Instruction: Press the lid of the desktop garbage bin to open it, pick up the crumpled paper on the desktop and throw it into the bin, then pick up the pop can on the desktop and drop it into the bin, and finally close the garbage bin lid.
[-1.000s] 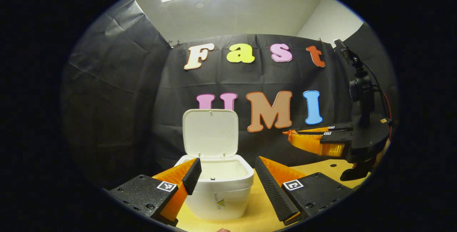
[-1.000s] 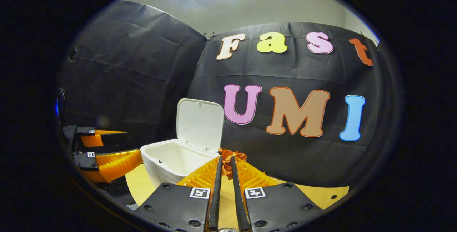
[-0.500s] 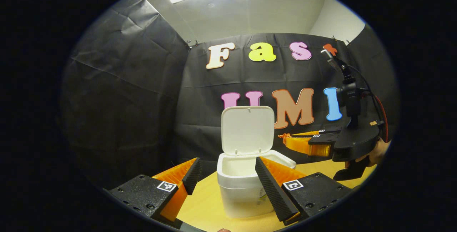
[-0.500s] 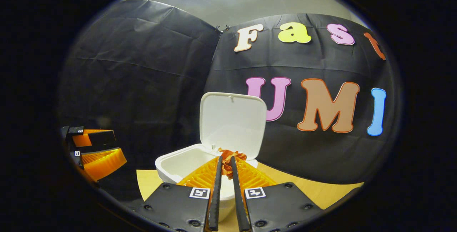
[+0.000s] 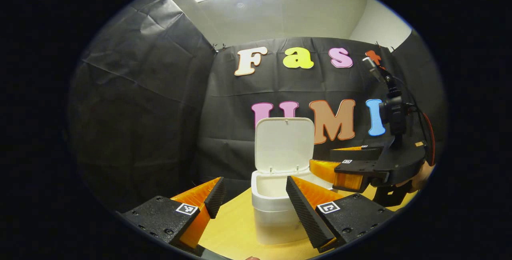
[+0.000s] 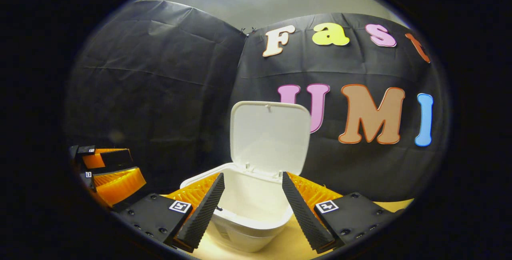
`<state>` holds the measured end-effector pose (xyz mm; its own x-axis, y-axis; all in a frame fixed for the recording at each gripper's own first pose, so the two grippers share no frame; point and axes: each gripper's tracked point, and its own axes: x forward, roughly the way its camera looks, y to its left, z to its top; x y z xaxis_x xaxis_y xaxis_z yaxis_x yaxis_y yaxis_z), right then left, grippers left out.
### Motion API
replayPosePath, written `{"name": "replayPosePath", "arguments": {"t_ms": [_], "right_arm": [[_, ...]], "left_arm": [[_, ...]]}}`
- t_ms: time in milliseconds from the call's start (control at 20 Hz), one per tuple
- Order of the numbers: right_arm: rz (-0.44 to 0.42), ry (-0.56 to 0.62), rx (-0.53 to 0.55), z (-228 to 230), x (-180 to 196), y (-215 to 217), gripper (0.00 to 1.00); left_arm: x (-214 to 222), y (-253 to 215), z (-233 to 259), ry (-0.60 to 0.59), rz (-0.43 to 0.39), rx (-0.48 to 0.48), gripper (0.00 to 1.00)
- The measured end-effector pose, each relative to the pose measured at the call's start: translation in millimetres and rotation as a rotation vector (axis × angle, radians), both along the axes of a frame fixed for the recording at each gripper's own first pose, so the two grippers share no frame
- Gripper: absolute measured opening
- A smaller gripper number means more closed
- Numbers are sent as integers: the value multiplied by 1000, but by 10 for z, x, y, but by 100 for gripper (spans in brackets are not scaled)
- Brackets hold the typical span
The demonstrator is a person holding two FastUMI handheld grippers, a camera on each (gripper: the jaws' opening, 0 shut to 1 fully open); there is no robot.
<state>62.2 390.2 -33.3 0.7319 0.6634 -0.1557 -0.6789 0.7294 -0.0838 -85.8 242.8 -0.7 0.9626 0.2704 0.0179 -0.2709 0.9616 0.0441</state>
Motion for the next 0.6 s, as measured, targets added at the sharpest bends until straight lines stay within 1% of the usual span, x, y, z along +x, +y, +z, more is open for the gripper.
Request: {"name": "replayPosePath", "arguments": {"t_ms": [100, 200, 250, 350, 400, 450, 600], "right_arm": [[-58, -4, 32, 64, 41, -281, 97], [-129, -6, 48, 121, 103, -655, 96], [-163, -5, 55, 150, 111, -848, 96], [-232, -9, 66, 168, 137, -1228, 96], [-268, -10, 66, 156, 153, -1420, 100], [-302, -8, 66, 150, 165, -1618, 96], [-398, 0, 74, 137, 139, -2158, 96]], "left_arm": [[124, -196, 14, -8, -47, -3, 92], [243, -417, 16, -13, -98, -9, 92], [307, -536, 11, -15, -125, -13, 95], [432, -782, 16, -16, -177, -22, 95], [485, -907, 24, -17, -202, -26, 92], [529, -1039, 24, -19, -229, -28, 92], [672, -1409, 66, -28, -302, -30, 92]]}}
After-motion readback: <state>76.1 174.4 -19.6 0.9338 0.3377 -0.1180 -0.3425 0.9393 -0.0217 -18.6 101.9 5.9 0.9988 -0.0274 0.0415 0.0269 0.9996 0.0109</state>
